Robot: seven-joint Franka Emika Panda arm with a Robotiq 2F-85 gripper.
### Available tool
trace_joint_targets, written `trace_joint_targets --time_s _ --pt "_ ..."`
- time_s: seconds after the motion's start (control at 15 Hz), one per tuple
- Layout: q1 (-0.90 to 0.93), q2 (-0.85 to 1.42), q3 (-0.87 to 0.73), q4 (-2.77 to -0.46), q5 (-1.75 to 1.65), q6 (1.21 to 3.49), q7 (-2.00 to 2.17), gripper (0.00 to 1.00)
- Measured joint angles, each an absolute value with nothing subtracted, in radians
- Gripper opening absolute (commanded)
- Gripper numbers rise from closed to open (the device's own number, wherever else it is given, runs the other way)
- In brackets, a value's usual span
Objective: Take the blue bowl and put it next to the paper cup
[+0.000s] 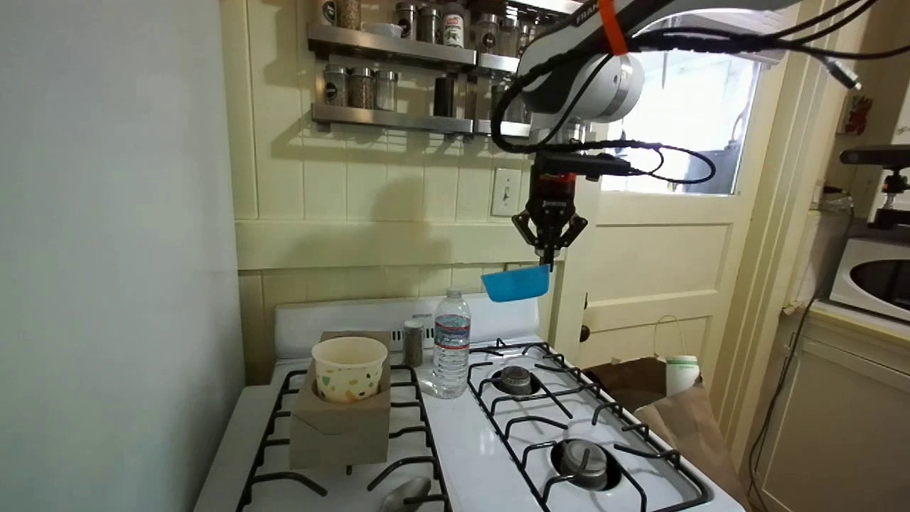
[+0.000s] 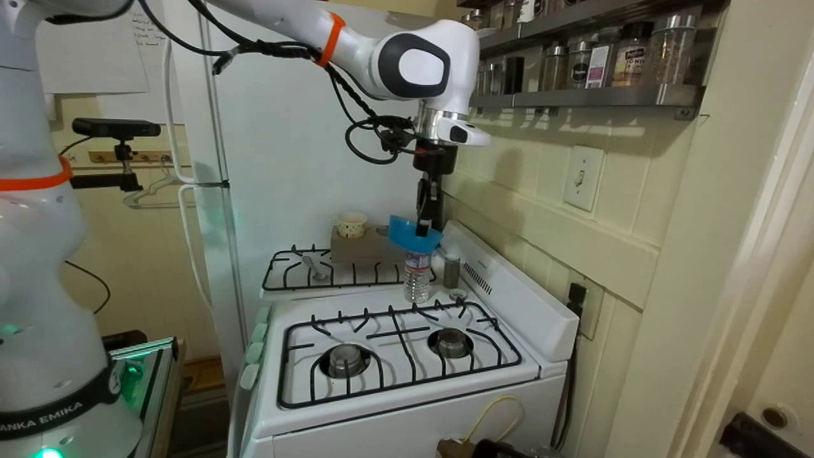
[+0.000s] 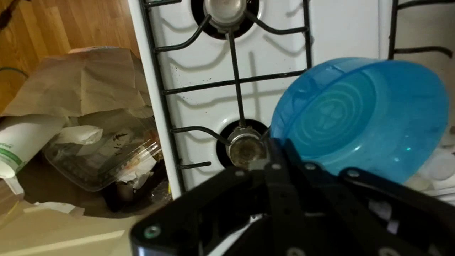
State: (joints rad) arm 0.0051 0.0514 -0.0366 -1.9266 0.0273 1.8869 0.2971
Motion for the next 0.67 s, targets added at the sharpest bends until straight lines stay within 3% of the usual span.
trace_joint_targets --time_s 0.67 --pt "0.078 -0.197 0.06 -2.136 0.073 2.077 0.07 0.04"
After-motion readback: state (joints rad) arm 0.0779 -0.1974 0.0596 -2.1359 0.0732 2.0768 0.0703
